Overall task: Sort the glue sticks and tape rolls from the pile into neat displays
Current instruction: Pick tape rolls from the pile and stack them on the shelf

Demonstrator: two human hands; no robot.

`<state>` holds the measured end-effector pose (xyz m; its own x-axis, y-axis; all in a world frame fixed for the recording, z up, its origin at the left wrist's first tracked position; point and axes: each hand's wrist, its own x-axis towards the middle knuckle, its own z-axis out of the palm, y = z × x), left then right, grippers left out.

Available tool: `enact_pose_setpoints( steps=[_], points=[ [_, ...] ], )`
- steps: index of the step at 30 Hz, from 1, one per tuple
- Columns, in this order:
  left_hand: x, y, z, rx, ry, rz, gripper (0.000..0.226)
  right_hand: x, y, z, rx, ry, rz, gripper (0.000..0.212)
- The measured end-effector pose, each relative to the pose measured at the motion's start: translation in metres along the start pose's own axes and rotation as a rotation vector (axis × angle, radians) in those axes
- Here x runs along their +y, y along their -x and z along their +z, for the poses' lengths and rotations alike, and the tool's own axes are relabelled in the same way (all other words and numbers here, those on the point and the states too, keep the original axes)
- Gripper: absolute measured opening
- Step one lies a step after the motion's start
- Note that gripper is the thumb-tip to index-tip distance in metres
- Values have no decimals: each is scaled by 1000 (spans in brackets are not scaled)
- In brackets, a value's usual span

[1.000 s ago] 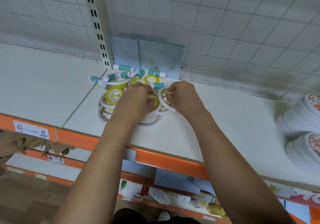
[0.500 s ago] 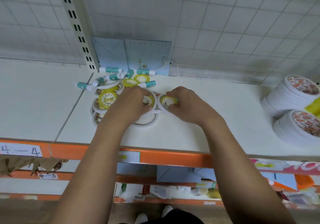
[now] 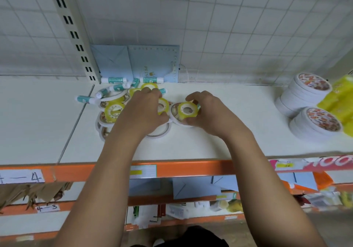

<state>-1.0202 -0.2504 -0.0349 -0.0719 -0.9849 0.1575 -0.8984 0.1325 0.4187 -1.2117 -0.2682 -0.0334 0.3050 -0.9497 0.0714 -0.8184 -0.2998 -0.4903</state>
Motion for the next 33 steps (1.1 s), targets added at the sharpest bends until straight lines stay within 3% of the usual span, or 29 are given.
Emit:
enact_pose_setpoints(
  steps=[7,18,26,33],
  points=[
    [73,-12,21,-63,105,205,48,43,44,-43,80,1,120,55],
    [251,-34,83,-152,222,518,37,176,136,-144,302,57,392,56],
    [367,-55,137,-106,263,526,42,285,163,-214,351,85,387,56],
    [422,-73,176,-58,280,499,39,357,152,-247,345,69,372,65]
  ],
)
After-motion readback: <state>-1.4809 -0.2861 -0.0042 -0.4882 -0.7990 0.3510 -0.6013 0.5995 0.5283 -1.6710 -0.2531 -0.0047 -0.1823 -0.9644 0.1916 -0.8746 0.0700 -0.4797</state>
